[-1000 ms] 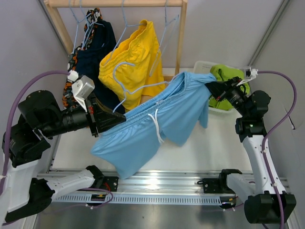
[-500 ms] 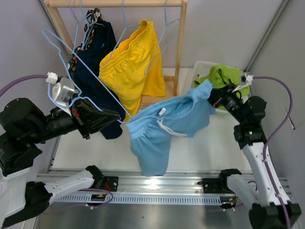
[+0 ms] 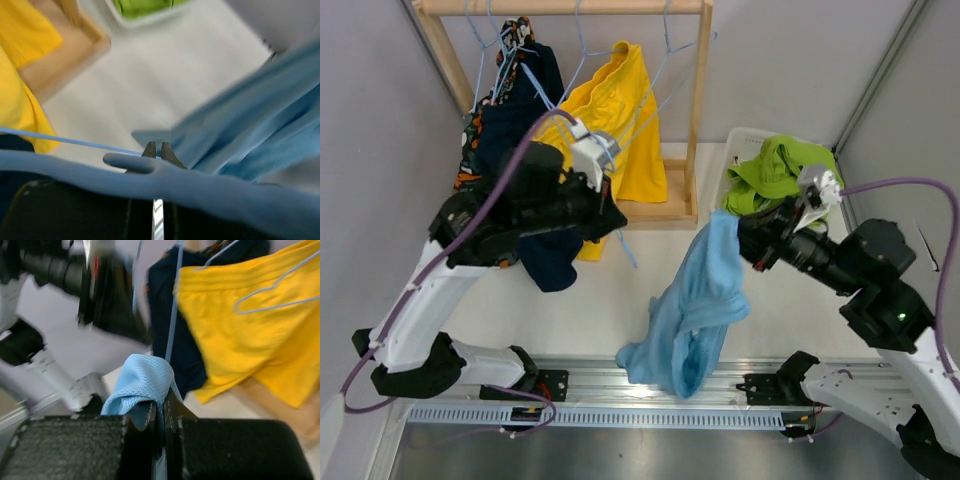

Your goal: Remove the shorts from the hanger

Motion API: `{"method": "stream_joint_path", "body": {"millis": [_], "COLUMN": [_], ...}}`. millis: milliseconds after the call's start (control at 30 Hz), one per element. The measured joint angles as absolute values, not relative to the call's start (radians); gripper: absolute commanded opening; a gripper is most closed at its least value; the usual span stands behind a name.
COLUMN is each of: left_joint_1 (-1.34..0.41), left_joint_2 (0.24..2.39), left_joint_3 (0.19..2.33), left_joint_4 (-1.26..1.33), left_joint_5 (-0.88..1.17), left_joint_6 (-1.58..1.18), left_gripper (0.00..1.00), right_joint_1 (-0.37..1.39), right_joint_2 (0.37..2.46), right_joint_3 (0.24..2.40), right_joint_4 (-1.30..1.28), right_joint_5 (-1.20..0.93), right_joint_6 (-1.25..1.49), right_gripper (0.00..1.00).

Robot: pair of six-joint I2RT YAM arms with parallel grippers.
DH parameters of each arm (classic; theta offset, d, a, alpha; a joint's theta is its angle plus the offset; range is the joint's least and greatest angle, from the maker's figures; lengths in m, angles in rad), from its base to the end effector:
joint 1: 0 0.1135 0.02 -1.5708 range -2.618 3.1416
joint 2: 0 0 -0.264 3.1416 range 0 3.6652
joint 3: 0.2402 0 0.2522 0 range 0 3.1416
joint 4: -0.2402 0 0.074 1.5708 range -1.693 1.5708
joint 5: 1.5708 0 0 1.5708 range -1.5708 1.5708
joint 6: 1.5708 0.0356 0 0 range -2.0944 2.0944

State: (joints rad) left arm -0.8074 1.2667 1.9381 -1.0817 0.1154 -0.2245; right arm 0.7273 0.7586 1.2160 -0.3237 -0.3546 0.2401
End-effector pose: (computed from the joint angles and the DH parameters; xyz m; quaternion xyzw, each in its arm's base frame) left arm 0.1323 -0.1442 0.5211 0.2702 0.7906 -0.3120 0.4523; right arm 0.0875 0.0944 0.4714 -0.2851 0.5968 0.4474 0.6020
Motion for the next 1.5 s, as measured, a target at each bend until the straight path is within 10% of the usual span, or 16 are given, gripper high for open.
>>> {"method": "stream_joint_path", "body": {"millis": [367, 767, 800, 833, 933, 1233, 1500], "left_joint_1": [-1.038, -1.041, -1.041, -1.041, -1.042, -1.079, -1.081], "left_joint_2": [1.237, 1.229, 1.235, 1.244, 1.277, 1.304, 1.252], "left_joint_3": [1.88, 1.884, 1.882, 1.881, 1.881, 1.777, 1.741], "left_joint_4": [-1.264, -1.24, -1.236, -1.232, -1.213, -1.11, -1.033], "left_joint_5": [0.036, 0.089, 0.1, 0.112, 0.167, 0.482, 0.676], "left_joint_6": [-0.217, -0.174, -0.172, -0.169, -0.156, -0.12, -0.093], "left_gripper": [0.0, 0.0, 0.0, 0.0, 0.0, 0.0, 0.0], "right_joint_1": [0.348, 0.034, 0.025, 0.019, 0.013, 0.063, 0.096], "right_joint_2": [1.354, 1.836, 1.855, 1.863, 1.881, 1.462, 0.925], "right_joint_3": [2.113, 2.264, 2.245, 2.222, 2.143, 1.369, 1.29], "right_joint_4": [-0.397, -0.193, -0.179, -0.168, -0.199, -0.147, 0.019], "right_joint_5": [-0.062, -0.002, 0.014, 0.025, 0.067, 0.032, -0.12], "right_joint_6": [0.031, 0.09, 0.091, 0.097, 0.119, 0.274, 0.392], "right_gripper": [0.0, 0.02, 0.17, 0.92, 1.0, 1.0, 0.99]}}
